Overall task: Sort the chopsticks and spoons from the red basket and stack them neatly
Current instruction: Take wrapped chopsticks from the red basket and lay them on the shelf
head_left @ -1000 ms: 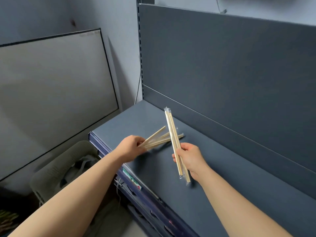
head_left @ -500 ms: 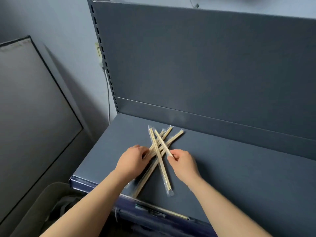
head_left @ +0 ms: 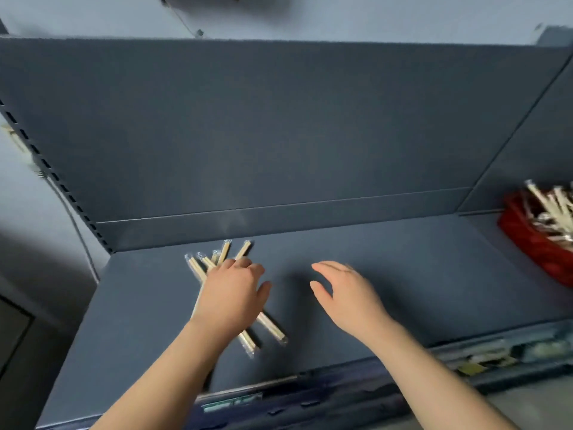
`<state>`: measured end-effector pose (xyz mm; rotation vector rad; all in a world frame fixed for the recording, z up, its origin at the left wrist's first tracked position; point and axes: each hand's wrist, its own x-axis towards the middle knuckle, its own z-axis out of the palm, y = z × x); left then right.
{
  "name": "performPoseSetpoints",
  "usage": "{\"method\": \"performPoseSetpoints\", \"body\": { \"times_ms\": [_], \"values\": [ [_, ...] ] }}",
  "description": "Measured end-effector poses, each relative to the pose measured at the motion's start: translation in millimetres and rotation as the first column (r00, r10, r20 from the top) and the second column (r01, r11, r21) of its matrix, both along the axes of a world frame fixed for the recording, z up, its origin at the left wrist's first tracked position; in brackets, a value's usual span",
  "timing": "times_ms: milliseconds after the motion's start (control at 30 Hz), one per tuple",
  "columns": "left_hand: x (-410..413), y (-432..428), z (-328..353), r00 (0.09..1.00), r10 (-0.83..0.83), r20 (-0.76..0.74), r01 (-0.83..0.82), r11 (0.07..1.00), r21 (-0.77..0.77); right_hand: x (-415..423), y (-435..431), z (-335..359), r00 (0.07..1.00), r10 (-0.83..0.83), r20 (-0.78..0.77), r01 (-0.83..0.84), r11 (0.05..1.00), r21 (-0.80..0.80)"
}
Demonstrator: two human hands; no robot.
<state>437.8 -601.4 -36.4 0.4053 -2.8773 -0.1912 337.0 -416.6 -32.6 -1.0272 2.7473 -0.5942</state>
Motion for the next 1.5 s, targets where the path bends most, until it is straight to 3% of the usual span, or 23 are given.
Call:
{"method": "performPoseSetpoints", "body": {
  "times_ms": [233, 400, 633, 767, 1033, 1167, 1333, 1500],
  "values": [
    [-79.4, 124.8, 37.5, 0.95, -0.3, -0.091, 0.3, 0.954, -0.02, -35.4, 155.8, 35.6, 0.949, -0.294, -0.117, 0.295, 0.955, -0.009],
    [-141.9, 240.0, 52.5, 0.888, -0.425, -0.178, 0.453, 0.874, 0.175, -71.8, 281.6, 45.7, 0.875, -0.47, -0.111, 0.466, 0.882, -0.066],
    [-243.7, 384.7, 59.8, 0.885, -0.429, -0.181, 0.46, 0.746, 0.481, -144.0, 456.7, 54.8, 0.742, -0.663, 0.096, 0.666, 0.713, -0.219],
    [-306.0, 439.5, 61.4, 0.904, -0.401, -0.146, 0.417, 0.755, 0.506, -195.0, 524.1, 57.0, 0.715, -0.687, 0.127, 0.694, 0.677, -0.244],
    [-407.9, 488.2, 44.4, 0.925, -0.372, 0.08, 0.315, 0.867, 0.386, -295.6, 570.4, 50.5, 0.731, -0.68, 0.061, 0.675, 0.707, -0.211],
    [-443.2, 492.3, 27.7, 0.899, -0.386, 0.209, 0.276, 0.868, 0.414, -344.5, 570.4, 40.3, 0.742, -0.665, 0.09, 0.671, 0.734, -0.103],
    [-465.2, 483.5, 35.1, 0.83, -0.504, 0.241, 0.328, 0.789, 0.52, -388.4, 570.0, 24.3, 0.733, -0.672, 0.107, 0.674, 0.738, 0.021],
    [-477.5, 456.5, 55.0, 0.772, -0.594, 0.226, 0.278, 0.636, 0.72, -408.4, 570.7, 21.4, 0.732, -0.673, 0.111, 0.681, 0.728, -0.079]
  ]
}}
